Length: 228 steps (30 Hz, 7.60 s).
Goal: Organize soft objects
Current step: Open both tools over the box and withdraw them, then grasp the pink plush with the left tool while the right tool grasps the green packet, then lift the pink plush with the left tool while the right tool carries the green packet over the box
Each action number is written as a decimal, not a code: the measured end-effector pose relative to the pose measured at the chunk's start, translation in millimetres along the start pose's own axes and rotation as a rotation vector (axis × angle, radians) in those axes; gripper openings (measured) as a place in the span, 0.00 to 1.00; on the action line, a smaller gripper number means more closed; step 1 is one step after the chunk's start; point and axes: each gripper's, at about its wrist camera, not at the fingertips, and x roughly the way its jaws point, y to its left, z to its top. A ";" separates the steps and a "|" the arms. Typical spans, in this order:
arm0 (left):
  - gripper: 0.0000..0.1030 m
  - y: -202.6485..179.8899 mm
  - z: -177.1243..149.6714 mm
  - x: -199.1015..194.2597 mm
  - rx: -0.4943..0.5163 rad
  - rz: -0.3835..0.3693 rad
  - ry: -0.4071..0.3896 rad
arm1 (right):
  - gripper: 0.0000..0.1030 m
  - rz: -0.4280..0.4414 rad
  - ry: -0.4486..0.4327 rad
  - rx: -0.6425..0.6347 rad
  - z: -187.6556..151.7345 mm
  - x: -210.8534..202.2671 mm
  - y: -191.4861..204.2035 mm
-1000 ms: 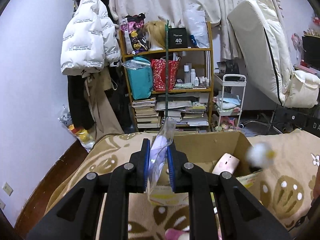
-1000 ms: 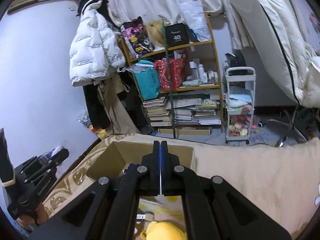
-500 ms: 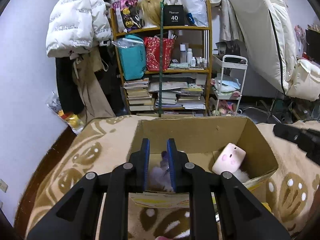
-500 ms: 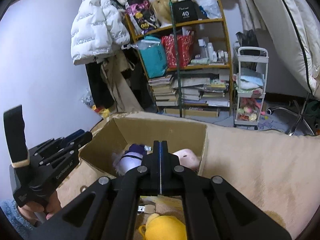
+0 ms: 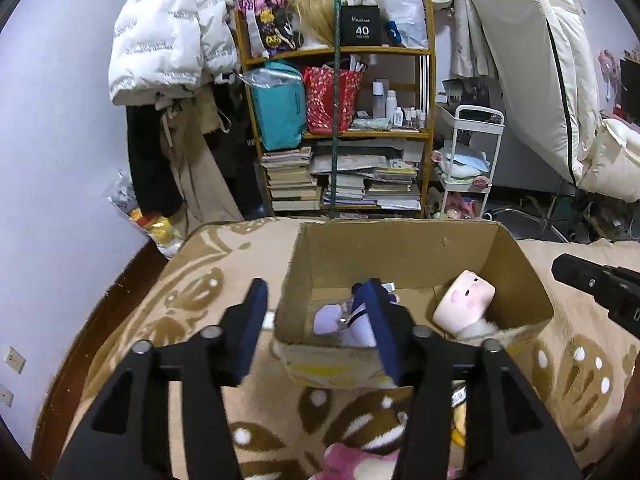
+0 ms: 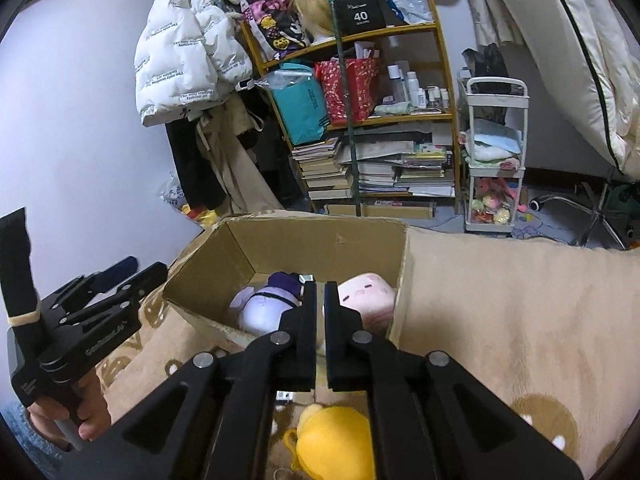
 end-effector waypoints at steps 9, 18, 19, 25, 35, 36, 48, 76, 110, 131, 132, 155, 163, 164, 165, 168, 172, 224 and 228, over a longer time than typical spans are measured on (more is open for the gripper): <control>0.89 8.7 -9.8 -54.4 0.004 0.031 -0.035 | 0.54 -0.025 -0.036 -0.007 -9.2 -39.8 7.6; 0.95 16.2 -27.8 -97.5 0.003 0.058 -0.057 | 0.94 -0.052 -0.076 -0.075 -23.0 -74.4 29.2; 0.96 17.6 -29.5 -102.8 0.003 0.064 -0.065 | 0.96 -0.053 -0.088 -0.081 -24.4 -79.4 30.9; 0.96 23.5 -41.7 -135.7 -0.009 0.111 -0.117 | 1.00 -0.056 -0.122 -0.091 -33.2 -102.3 41.7; 0.98 18.5 -55.0 -146.1 0.019 0.110 -0.096 | 1.00 -0.070 -0.078 -0.059 -58.2 -115.6 44.4; 0.98 17.9 -56.4 -145.2 0.023 0.108 -0.090 | 1.00 -0.073 -0.074 -0.063 -60.1 -115.3 44.6; 0.98 14.5 -66.1 -114.9 0.014 0.034 0.023 | 1.00 -0.114 0.025 -0.059 -75.7 -92.5 38.5; 0.98 -18.4 -83.8 -11.4 -0.003 -0.204 0.367 | 1.00 -0.127 0.403 0.085 -100.4 0.3 5.4; 0.98 -62.1 -123.0 51.8 0.122 -0.193 0.602 | 0.92 -0.075 0.701 0.143 -153.8 61.7 17.7; 0.83 -42.6 -122.7 48.7 0.036 -0.197 0.592 | 0.81 -0.108 0.680 0.118 -149.6 53.5 15.9; 0.83 -39.2 -121.9 47.6 0.026 -0.192 0.589 | 0.81 -0.114 0.674 0.117 -148.8 50.3 12.9; 0.83 -2.0 -77.4 -59.9 -0.077 -0.006 0.108 | 0.81 -0.125 0.148 0.015 -84.1 -35.9 13.8; 0.83 -7.6 -63.0 -109.2 -0.057 0.046 -0.107 | 0.81 -0.133 -0.034 -0.070 -64.5 -57.2 35.2; 0.83 -8.4 -61.5 -114.7 -0.049 0.048 -0.125 | 0.81 -0.133 -0.053 -0.080 -62.0 -59.9 37.7; 0.83 -9.6 -60.3 -118.9 -0.041 0.052 -0.142 | 0.81 -0.132 -0.069 -0.089 -60.1 -62.2 40.5; 0.83 -14.2 -55.8 -131.5 -0.012 0.070 -0.197 | 0.81 -0.138 -0.112 -0.126 -51.0 -66.3 48.7; 0.83 -17.9 -45.5 -140.2 -0.003 0.075 -0.247 | 0.81 -0.128 -0.153 -0.139 -36.1 -69.8 56.1; 0.83 -28.9 17.7 -16.7 0.031 0.055 -0.231 | 0.81 -0.138 -0.257 -0.125 34.9 -12.6 25.8; 0.83 -31.0 16.3 -3.0 0.023 0.029 -0.205 | 0.81 -0.135 -0.230 -0.128 29.1 -2.9 21.2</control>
